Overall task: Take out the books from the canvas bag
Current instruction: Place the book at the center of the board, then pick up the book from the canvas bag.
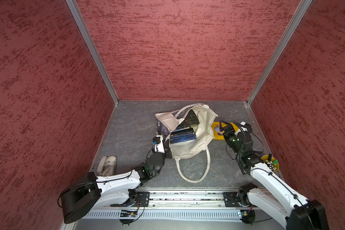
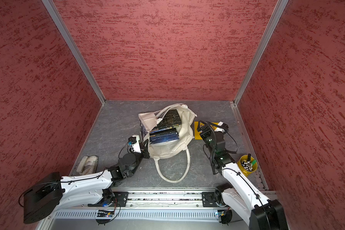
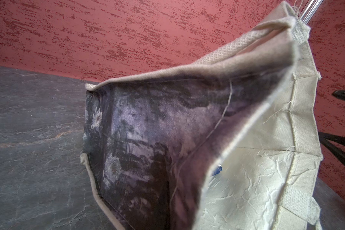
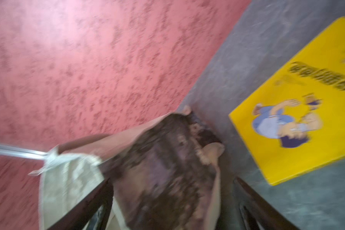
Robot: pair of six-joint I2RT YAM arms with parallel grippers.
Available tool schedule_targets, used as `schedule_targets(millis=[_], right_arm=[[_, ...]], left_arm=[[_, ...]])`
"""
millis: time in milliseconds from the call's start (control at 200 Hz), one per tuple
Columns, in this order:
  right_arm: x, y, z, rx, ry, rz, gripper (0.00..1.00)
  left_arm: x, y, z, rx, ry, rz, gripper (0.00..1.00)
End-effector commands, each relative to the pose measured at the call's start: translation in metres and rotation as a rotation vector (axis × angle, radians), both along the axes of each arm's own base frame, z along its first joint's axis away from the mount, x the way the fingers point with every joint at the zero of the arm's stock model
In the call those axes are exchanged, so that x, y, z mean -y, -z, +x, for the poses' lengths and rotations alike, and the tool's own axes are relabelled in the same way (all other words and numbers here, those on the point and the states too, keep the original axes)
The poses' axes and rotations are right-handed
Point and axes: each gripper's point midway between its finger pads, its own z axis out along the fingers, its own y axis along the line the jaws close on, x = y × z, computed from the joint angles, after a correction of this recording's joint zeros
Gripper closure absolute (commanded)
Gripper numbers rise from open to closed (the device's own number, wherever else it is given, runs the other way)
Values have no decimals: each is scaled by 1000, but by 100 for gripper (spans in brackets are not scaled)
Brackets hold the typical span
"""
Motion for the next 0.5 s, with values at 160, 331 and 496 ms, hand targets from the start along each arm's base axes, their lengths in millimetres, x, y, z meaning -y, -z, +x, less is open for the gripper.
schedule_targets(millis=[160,331,496], right_arm=[[-55,-30,-17,71,-73,-64,10],[-116,-31,-24,92,-199,-78,11],[-159,-20,-27,98,-288,-45,18]], left_arm=[[-5,-10,-3,48,9,-30,100],[-3,-12,-4,57,28,-41,100],[-3,-14,-6,64,38,-53,100]])
